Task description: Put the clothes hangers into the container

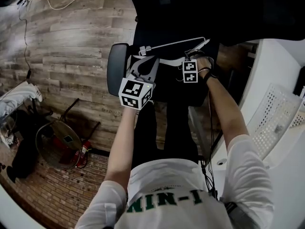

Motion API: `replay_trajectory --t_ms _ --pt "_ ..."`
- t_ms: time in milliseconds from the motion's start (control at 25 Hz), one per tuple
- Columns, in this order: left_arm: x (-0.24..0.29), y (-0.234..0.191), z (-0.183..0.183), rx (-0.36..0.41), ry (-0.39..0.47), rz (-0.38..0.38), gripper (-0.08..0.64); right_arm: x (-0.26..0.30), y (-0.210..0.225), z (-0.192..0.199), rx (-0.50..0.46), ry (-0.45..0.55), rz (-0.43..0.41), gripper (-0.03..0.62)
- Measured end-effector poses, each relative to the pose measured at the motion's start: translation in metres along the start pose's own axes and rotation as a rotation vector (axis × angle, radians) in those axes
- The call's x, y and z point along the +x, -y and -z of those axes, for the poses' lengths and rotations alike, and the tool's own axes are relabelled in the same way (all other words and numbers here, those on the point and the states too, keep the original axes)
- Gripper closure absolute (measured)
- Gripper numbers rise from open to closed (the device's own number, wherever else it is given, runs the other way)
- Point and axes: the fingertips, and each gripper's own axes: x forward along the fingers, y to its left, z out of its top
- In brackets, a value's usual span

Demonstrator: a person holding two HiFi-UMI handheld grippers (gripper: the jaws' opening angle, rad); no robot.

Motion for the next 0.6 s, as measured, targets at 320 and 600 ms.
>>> replay_trajectory --t_ms 320,600 --pt "-0.031 0.004 -0.017 -0.029 0.027 -0.029 0.557 -0.041 -0.052 -0.039 0.091 0.124 -0.096 0.436" --pt "-0.065 0.022 -0.041 -0.008 0.046 -0.007 0.557 -0.097 -0.067 -0.078 0.222 0.209 -0.059 0.445"
